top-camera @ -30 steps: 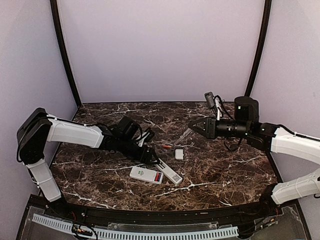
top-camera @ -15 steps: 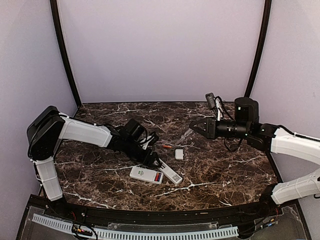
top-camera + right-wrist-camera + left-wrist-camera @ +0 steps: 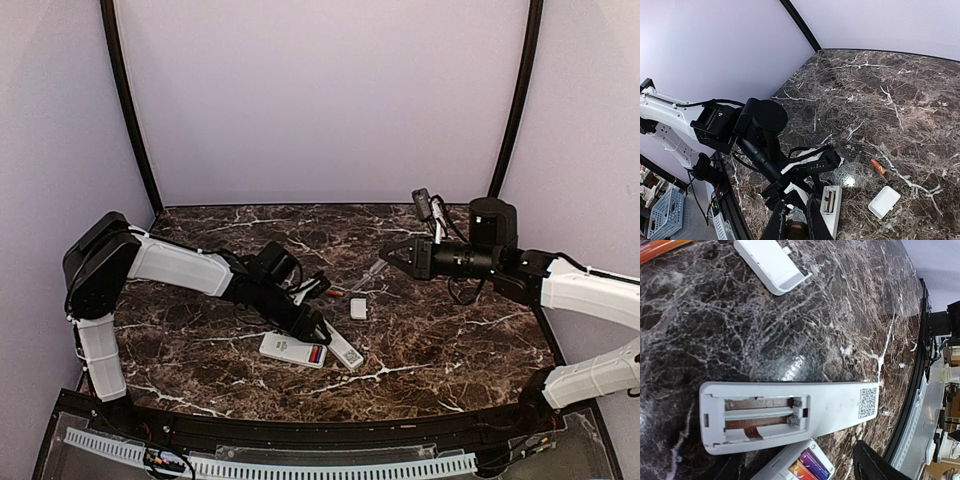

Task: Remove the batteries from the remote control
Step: Adjust the remote control without the battery cover at the center of the board.

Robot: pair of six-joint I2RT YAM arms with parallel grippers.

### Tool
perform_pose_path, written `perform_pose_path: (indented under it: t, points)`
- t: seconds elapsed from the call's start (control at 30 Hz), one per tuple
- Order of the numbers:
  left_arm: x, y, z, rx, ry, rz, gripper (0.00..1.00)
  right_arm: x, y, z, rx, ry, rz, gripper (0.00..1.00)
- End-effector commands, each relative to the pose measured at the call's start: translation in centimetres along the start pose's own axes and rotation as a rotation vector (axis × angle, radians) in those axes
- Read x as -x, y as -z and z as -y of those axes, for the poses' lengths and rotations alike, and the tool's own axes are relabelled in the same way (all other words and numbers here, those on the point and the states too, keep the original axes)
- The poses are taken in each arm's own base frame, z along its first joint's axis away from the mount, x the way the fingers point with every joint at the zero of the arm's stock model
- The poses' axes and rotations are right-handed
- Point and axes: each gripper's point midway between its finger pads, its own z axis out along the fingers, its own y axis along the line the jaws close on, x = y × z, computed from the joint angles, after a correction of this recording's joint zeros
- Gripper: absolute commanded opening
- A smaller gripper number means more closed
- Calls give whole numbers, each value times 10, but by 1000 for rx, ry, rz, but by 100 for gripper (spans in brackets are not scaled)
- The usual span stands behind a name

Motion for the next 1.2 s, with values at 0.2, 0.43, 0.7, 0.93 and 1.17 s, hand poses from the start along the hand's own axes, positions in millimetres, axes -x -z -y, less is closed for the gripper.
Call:
perform_pose_path:
  t: [0.2,0.43,0.7,0.93,1.17]
  points:
    - [-35,-6,25,-118,-44,-143,73,6,5,1,0,9,44,0]
    - [-41,-8,38,-167,-71,-165,73,3,3,2,-2,2,36,0]
    - [-46,-9,44,-182,-81,-173,73,3,6,4,-14,-3,44,0]
    - [-16,22,63,-171,-116,-17,73,-1,7,5,-14,-11,41,0]
    - [23,85,50,10,46,278,75,-9,5,1,30,-35,39,0]
